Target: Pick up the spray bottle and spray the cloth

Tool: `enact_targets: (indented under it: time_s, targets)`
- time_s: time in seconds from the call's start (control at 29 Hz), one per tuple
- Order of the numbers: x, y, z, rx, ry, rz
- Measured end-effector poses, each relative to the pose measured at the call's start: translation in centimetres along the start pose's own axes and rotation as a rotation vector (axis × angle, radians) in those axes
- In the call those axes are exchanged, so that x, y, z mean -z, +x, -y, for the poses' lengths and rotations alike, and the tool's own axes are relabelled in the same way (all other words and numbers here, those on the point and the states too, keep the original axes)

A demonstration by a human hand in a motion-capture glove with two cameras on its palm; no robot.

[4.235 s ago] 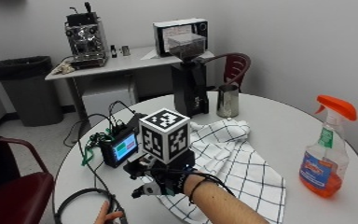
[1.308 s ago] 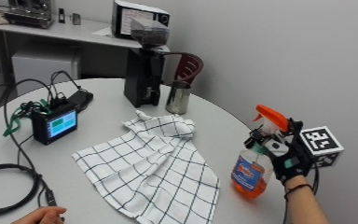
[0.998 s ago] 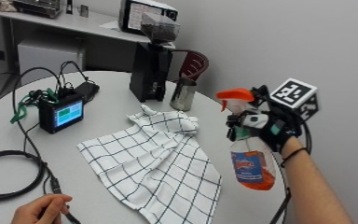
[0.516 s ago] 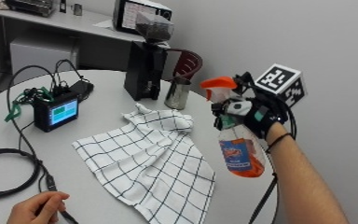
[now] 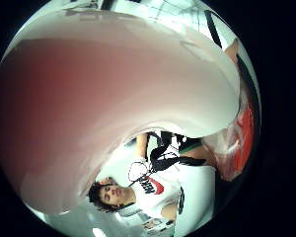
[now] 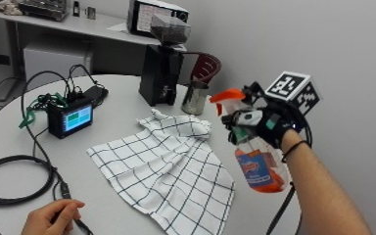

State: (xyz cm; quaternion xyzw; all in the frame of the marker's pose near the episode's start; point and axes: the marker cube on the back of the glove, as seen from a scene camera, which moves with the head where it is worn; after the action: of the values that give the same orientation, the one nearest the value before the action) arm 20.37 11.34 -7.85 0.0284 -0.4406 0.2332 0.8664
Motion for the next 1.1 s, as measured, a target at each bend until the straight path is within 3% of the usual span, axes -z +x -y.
enact_targets:
  time_s: [0.14,0.45,0.76,0.96,1.1]
  targets:
    - [1.0,-3.0,-1.0,0.024,0.047,-0.026]
    - [-3.5,3.3,0.4,-0.123,-0.053,-0.044]
    - [0.2,-5.3,-1.1,-0.008,0.060,-0.110]
    - [-4.1,0.5,-0.2,-0.134,-0.037,-0.147]
    - [-3.6,0.4,-0.5,-0.112,0.006,-0.086]
